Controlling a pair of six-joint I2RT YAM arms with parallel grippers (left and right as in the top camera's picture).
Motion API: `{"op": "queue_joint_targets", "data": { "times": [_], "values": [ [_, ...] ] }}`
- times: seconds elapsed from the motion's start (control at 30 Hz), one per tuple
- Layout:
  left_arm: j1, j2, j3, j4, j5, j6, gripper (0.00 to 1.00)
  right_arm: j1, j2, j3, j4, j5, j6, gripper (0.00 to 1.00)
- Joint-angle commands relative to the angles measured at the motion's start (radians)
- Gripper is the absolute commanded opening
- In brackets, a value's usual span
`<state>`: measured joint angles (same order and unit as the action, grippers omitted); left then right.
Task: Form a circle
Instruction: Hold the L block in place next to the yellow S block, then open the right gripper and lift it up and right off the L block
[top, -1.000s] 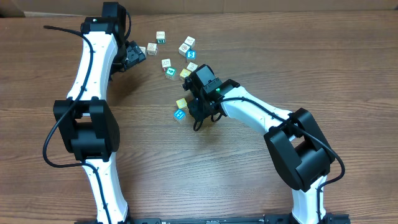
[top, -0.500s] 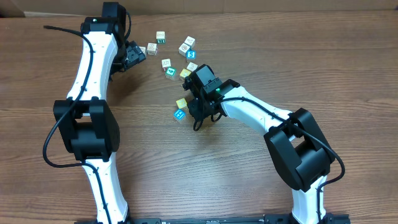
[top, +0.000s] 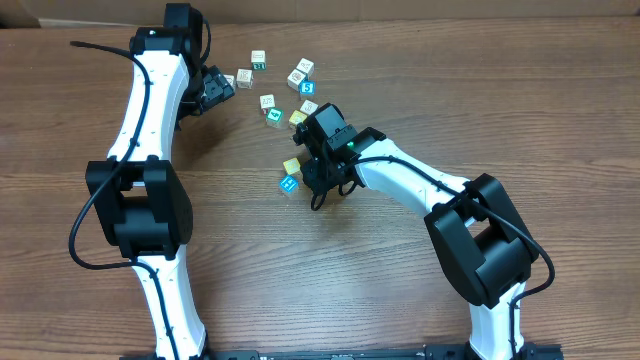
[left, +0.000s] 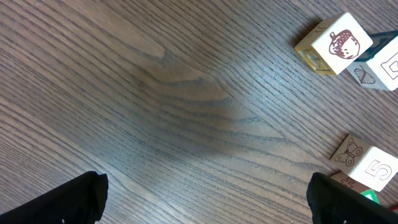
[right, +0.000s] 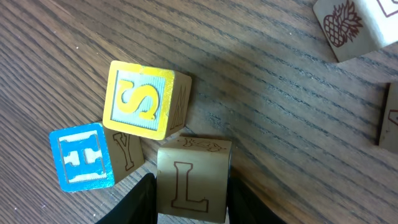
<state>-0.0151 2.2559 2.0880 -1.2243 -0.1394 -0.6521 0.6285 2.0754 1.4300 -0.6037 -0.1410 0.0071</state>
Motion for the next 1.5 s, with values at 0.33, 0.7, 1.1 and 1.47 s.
{"op": "queue_joint_targets", "data": {
  "times": [0.33, 0.7, 1.1, 1.47],
  "values": [
    [0.000, -0.011, 0.015, -0.001, -0.009, 0.002, 0.99, 0.001, 0.014, -0.010, 0.005, 0.002, 0.000, 0.44],
    [0.000, -0.011, 0.015, -0.001, -0.009, 0.002, 1.00, 0.001, 0.014, -0.010, 0.005, 0.002, 0.000, 0.45],
    [0.000, -0.011, 0.015, -0.001, -0.009, 0.002, 1.00, 0.001, 0.006, -0.008, 0.005, 0.002, 0.001, 0.49],
    [0.000, -0.011, 0.015, -0.001, -0.009, 0.002, 1.00, -0.001, -0.057, 0.048, -0.003, 0.024, 0.001, 0.48]
  ]
}}
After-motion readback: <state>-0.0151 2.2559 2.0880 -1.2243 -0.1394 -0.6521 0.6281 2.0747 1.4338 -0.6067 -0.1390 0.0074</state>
